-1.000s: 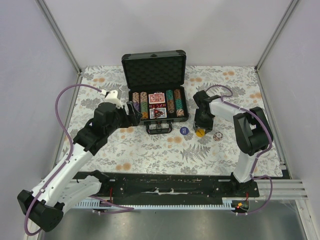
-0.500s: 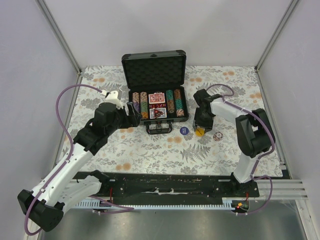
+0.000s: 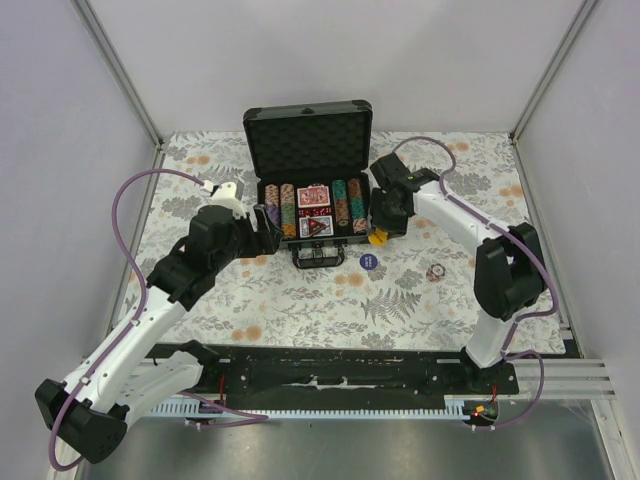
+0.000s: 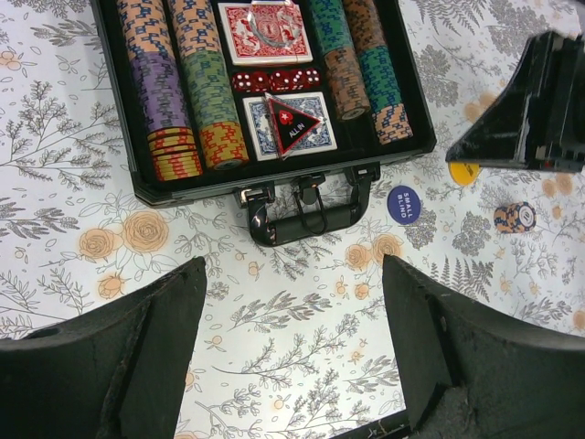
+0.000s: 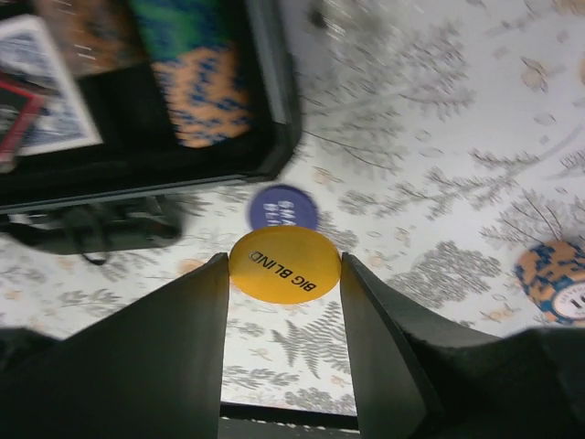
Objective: Pack up texas hold em set
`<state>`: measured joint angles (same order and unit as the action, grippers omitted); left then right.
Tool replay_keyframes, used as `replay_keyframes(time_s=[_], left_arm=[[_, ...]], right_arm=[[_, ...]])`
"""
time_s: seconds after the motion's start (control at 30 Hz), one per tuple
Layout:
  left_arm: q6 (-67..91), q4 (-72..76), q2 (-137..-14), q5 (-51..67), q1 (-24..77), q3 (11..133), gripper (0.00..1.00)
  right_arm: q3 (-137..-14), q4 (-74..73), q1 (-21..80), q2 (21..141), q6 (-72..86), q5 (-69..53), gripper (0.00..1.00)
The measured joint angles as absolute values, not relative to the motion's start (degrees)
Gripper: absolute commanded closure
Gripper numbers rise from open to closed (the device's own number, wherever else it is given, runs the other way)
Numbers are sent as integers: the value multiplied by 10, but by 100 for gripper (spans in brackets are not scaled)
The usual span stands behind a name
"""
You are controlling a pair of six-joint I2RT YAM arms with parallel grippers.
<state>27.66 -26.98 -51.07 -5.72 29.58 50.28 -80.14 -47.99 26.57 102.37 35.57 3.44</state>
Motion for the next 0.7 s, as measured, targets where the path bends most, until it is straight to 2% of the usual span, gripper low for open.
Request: replay_keyframes(time_s=[0.37,0.7], left_arm=[[277,-272,-511,-59,296,503,16],[277,-274,-522,-60,296,503,16]], right_arm=[[-1008,-448,344,1148,355,42,46],[-1138,-399,372,1286,347,94,46]])
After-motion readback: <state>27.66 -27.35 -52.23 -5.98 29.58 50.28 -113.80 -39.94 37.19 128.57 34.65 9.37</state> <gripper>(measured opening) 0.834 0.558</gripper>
